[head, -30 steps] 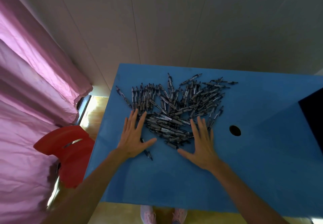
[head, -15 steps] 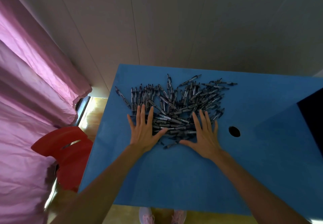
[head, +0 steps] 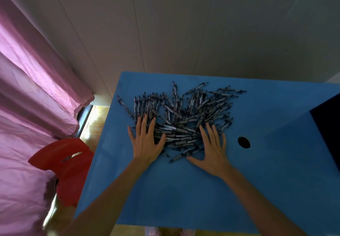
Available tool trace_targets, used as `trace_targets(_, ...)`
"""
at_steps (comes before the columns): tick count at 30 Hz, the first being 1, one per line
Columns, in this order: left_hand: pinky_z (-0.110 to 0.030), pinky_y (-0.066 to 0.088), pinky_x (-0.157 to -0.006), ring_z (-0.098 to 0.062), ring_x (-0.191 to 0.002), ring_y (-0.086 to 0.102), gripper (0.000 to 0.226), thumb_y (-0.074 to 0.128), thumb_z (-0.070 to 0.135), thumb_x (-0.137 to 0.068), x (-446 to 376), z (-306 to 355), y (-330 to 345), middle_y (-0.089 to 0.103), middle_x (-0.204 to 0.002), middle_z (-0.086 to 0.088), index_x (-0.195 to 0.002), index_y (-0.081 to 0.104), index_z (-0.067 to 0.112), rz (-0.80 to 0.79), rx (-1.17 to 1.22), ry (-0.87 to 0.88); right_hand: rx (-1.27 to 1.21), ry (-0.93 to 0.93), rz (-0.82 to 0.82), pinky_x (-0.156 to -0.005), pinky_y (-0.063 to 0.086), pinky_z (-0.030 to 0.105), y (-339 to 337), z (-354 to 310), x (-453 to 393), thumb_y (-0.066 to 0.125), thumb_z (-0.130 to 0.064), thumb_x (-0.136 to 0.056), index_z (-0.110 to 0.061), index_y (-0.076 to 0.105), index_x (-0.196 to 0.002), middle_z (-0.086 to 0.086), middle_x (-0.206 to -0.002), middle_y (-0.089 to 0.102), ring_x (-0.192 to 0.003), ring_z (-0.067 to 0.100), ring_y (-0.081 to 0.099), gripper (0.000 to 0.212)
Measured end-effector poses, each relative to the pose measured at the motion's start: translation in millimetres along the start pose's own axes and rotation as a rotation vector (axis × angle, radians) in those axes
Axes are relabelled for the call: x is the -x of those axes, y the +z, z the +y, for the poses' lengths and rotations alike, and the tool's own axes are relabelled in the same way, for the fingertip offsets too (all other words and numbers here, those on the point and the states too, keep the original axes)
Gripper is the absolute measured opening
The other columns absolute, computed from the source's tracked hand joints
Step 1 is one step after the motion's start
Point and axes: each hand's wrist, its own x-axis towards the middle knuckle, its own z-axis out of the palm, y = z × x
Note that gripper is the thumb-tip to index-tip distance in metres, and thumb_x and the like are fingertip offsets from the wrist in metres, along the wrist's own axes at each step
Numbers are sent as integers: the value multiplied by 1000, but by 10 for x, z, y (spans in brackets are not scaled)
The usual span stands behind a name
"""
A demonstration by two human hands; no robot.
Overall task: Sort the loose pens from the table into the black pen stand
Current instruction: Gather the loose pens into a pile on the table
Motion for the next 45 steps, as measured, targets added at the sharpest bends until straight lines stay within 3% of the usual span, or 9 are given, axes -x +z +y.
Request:
trace_targets(5, -54, -1, -124, -21, -155, 1, 73, 31, 67, -92, -56, -25, -49, 16, -166, -4, -154, 33, 27, 31, 93, -58, -99, -17, 65, -120, -13, 51, -60, 10, 24, 35, -93, -76, -28, -5, -159, -7, -166, -18, -151, 15, -22, 112)
trace_targets(9, -52, 8, -124, -28, -154, 5, 77, 34, 69, -91, -322, -120, -193, 12, -165, -13, -155, 30, 26, 59, 198, -244, -305, 147, 306, -122, 13, 54, -215, 152, -228, 28, -70, -96, -28, 22, -157, 3, -165, 15, -153, 22, 10, 74)
trace_targets(12, -51, 10, -124, -33, -153, 1, 76, 44, 67, -94, -569, -258, -300, 4, -165, -21, -157, 25, 30, 17, 238, -346, -289, 278, 378, -115, 29, 57, -396, 433, -609, 32, -60, -101, -23, 33, -152, 12, -156, 30, -144, 31, 28, 64)
trace_targets(17, -50, 5, -124, -32, -154, -3, 79, 40, 70, -95, -852, -468, -293, 0, -165, -21, -159, 19, 28, -84, 197, -377, -196, 402, 303, -118, 24, 59, -649, 998, -1188, 42, -51, -102, -20, 31, -154, 16, -160, 22, -147, 37, 19, 62)
trace_targets(24, -51, -6, -123, -20, -155, -3, 85, 26, 75, -93, -1102, -587, -168, 9, -168, -4, -159, 20, 21, -102, 149, -263, -11, 328, 79, -122, 17, 52, -826, 1586, -1765, 39, -47, -104, -17, 19, -159, 13, -166, 14, -153, 31, 11, 66)
trace_targets(27, -48, -11, -122, -15, -155, -1, 85, 21, 79, -90, -1097, -605, -132, 12, -167, 4, -160, 16, 30, -104, 209, -177, 2, 309, -11, -119, 24, 51, -869, 1713, -1932, 39, -45, -105, -15, 28, -156, 17, -160, 27, -147, 36, 26, 60)
trace_targets(30, -45, -8, -124, -11, -154, 3, 92, 16, 83, -84, -1019, -568, -99, 17, -166, 6, -159, 22, 29, -94, 248, -106, 17, 298, 18, -109, 38, 50, -854, 1649, -1973, 37, -40, -106, -17, 42, -150, 22, -142, 42, -128, 40, 43, 51)
trace_targets(35, -43, 0, -126, -12, -154, 6, 94, 20, 82, -86, -909, -473, -19, 19, -166, 2, -159, 20, 23, -73, 277, -88, -21, 271, 98, -98, 38, 42, -620, 1246, -1725, 30, -41, -107, -24, 36, -153, 16, -125, 41, -117, 33, 37, 49)
trace_targets(45, -42, -1, -126, -13, -154, 3, 95, 18, 80, -87, -857, -251, 20, 16, -167, 0, -161, 11, 21, -72, 256, -110, -237, 216, 129, -119, 22, 47, -322, 422, -1607, 22, -47, -107, -29, 28, -156, 0, -160, 29, -146, 25, 24, 53)
